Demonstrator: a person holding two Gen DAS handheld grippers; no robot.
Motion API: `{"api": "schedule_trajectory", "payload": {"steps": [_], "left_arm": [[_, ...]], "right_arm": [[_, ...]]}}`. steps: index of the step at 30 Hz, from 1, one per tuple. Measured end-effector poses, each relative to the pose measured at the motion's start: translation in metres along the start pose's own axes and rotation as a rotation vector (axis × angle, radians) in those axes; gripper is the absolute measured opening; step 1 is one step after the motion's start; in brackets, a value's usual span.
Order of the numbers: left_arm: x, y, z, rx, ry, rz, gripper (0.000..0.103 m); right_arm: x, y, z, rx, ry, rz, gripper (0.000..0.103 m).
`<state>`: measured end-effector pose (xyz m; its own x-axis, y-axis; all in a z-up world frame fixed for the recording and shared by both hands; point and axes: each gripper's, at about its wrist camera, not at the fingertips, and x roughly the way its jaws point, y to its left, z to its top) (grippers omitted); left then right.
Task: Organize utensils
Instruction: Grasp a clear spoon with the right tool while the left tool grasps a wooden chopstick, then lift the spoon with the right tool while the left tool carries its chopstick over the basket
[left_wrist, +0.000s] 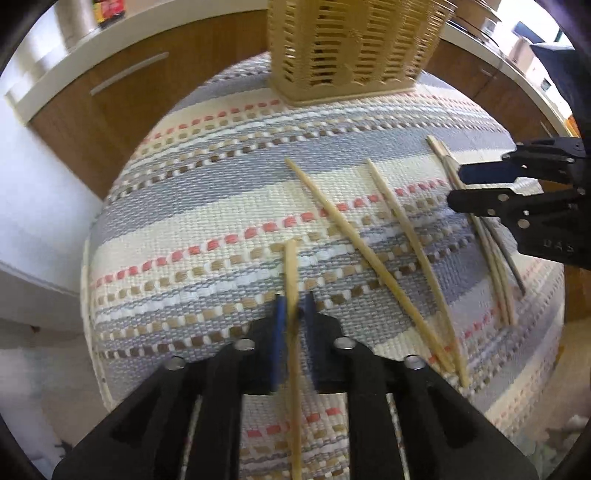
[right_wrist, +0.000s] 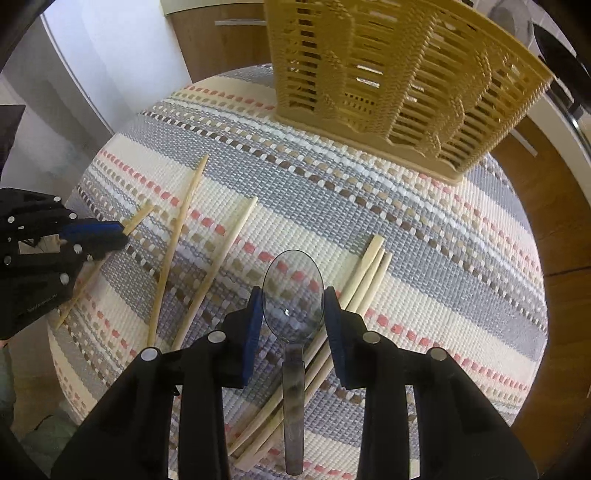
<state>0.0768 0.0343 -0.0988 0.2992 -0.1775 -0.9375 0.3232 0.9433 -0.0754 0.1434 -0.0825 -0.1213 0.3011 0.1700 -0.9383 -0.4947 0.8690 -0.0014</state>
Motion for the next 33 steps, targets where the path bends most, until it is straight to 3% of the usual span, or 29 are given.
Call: {"api": "schedule_trajectory", "payload": {"steps": [4, 5, 7, 9, 12, 17, 23, 30, 33], "left_arm": [[0.005, -0.005, 0.01, 0.067, 0.06, -0.008, 0.021], [0.006, -0.006, 0.012, 0.082, 0.07, 0.007, 0.008], [0.009, -0.013, 0.013, 0.127, 0.084, 0.065, 0.004], [0.01, -0.019, 0.015, 0.14, 0.077, 0.081, 0.004], [-0.002, -0.024, 0.014, 0.112, 0.027, 0.032, 0.004], [-0.058, -0.026, 0.017, 0.078, -0.185, -0.042, 0.004], [-0.124, -0.033, 0.048, 0.034, -0.438, -0.111, 0.004], [-0.17, -0.036, 0.109, -0.007, -0.68, -0.126, 0.004], [-0.182, -0.04, 0.126, -0.014, -0.739, -0.113, 0.004]], "right_arm": [[-0.004, -0.009, -0.004, 0.012, 0.0, 0.012, 0.03], [-0.005, -0.011, -0.005, 0.017, -0.002, 0.021, 0.03], [-0.014, -0.016, -0.012, 0.021, -0.009, 0.023, 0.03], [-0.024, -0.022, -0.015, 0.028, -0.024, 0.033, 0.03], [-0.042, -0.026, -0.023, 0.04, -0.061, 0.044, 0.03], [-0.09, -0.036, -0.033, 0.034, -0.189, 0.063, 0.03], [-0.149, -0.05, -0.027, 0.054, -0.361, 0.072, 0.03], [-0.195, -0.079, 0.0, 0.139, -0.559, 0.07, 0.03], [-0.204, -0.089, 0.013, 0.171, -0.628, 0.05, 0.03]]}}
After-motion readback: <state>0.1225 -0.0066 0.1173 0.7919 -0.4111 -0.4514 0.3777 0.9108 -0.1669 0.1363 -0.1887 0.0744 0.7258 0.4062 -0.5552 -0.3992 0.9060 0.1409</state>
